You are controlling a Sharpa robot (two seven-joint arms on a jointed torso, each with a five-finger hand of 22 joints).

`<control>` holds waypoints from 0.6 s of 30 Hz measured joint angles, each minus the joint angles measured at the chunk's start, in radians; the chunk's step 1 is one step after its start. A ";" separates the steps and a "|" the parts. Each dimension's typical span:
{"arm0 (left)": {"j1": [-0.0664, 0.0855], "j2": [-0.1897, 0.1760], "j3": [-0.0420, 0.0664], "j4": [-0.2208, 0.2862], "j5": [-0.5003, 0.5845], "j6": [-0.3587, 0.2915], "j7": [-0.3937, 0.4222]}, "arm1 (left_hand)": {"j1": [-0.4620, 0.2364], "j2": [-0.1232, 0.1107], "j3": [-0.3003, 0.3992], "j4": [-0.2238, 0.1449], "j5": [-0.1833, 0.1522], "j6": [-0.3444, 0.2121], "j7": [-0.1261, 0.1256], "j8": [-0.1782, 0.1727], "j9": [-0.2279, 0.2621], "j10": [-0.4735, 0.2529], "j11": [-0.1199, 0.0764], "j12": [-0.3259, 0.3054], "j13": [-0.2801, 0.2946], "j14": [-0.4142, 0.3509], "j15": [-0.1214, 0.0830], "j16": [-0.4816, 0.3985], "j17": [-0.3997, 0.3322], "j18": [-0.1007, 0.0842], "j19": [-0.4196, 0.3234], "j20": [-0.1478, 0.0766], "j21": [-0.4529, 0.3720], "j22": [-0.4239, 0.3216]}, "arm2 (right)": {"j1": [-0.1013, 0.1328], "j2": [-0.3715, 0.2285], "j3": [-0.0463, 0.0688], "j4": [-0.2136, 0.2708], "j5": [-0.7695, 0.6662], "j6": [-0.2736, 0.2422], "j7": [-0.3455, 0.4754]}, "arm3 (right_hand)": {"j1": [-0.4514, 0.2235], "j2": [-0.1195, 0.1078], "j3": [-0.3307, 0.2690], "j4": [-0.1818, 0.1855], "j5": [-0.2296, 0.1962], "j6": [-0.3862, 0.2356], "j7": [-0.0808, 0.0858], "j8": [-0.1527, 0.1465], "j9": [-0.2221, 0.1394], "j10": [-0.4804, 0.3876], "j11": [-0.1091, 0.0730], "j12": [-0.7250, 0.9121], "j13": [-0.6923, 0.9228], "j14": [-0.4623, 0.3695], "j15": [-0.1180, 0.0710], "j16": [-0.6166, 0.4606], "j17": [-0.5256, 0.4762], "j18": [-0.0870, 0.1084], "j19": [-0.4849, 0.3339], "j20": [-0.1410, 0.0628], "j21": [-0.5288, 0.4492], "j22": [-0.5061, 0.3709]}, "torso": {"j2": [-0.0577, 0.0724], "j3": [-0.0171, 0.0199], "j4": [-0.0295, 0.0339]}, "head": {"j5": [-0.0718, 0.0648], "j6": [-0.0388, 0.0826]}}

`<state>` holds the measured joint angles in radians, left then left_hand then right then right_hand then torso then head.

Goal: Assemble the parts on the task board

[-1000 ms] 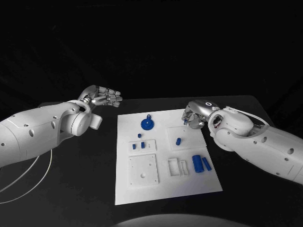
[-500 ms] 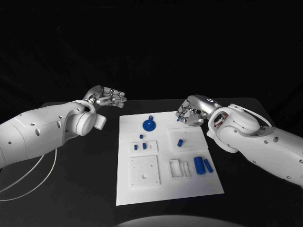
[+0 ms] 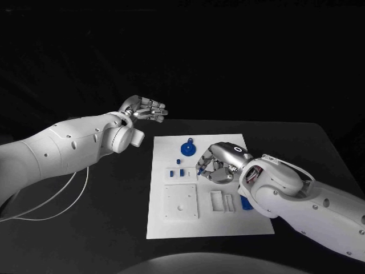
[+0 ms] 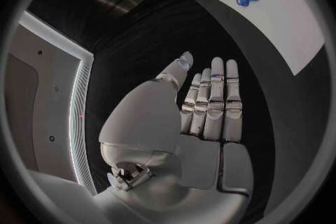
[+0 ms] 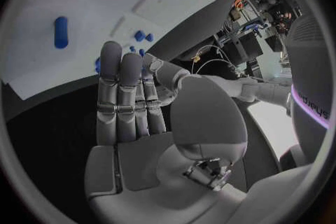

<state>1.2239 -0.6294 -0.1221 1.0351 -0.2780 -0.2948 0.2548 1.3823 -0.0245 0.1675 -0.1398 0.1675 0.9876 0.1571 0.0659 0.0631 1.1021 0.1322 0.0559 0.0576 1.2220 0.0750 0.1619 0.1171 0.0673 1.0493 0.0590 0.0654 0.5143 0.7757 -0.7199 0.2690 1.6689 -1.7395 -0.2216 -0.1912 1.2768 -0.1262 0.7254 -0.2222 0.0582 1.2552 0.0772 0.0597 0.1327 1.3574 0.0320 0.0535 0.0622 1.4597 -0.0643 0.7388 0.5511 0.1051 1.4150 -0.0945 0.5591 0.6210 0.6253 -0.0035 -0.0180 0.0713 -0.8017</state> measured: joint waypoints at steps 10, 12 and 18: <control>-0.019 0.037 0.000 -0.027 0.009 0.003 0.016 | 0.000 0.000 0.014 -0.014 0.019 -0.004 0.004 0.000 0.000 0.000 0.000 0.000 0.000 0.000 0.000 0.000 0.000 0.000 0.000 0.000 0.007 0.011 | -0.054 0.057 -0.055 -0.025 -0.092 0.000 0.001 | 0.000 0.000 0.000 0.000 0.000 0.000 0.000 0.000 0.000 0.002 0.002 0.004 0.000 0.000 0.000 0.004 -0.001 0.000 0.000 0.000 0.000 0.010 | -0.031 -0.0061 -0.0007 | 0.037 -0.033; -0.024 0.041 0.000 -0.029 0.010 0.005 0.019 | 0.000 0.000 0.014 -0.014 0.019 -0.004 0.004 0.000 0.000 0.000 0.000 0.000 0.000 0.000 0.000 0.000 -0.001 0.000 0.000 0.000 0.007 0.012 | -0.060 0.066 -0.062 -0.035 -0.108 0.000 0.001 | 0.000 0.000 -0.001 -0.001 0.000 0.000 0.000 0.000 0.000 0.002 0.002 0.004 0.000 0.000 0.000 0.004 -0.001 0.000 0.002 0.002 -0.002 0.012 | -0.037 -0.0067 -0.0009 | 0.044 -0.039; -0.031 0.045 0.000 -0.033 0.013 0.008 0.024 | 0.000 0.000 0.014 -0.014 0.019 -0.004 0.004 0.000 0.000 0.000 0.000 0.000 0.000 0.000 0.000 0.000 -0.001 0.000 0.000 0.000 0.007 0.012 | -0.071 0.092 -0.073 -0.060 -0.147 0.001 -0.002 | 0.000 0.000 -0.001 -0.001 0.000 0.000 0.000 -0.003 -0.001 0.002 0.002 0.004 0.000 0.000 0.000 0.008 -0.001 0.001 0.002 0.002 -0.005 0.016 | -0.047 -0.0078 -0.0028 | 0.061 -0.053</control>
<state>1.1934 -0.5842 -0.1217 1.0020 -0.2654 -0.2864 0.2792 1.3823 -0.0245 0.1815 -0.1537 0.1867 0.9841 0.1606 0.0660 0.0631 1.1021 0.1322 0.0559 0.0576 1.2220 0.0750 0.1619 0.1160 0.0675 1.0493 0.0590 0.0727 0.5266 0.7044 -0.6281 0.1964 1.6086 -1.8864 -0.2206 -0.1929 1.2769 -0.1263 0.7242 -0.2234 0.0581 1.2549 0.0775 0.0570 0.1320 1.3599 0.0342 0.0573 0.0623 1.4598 -0.0642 0.7465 0.5500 0.1056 1.4169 -0.0926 0.5545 0.6374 0.5784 -0.0113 -0.0208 0.1327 -0.8546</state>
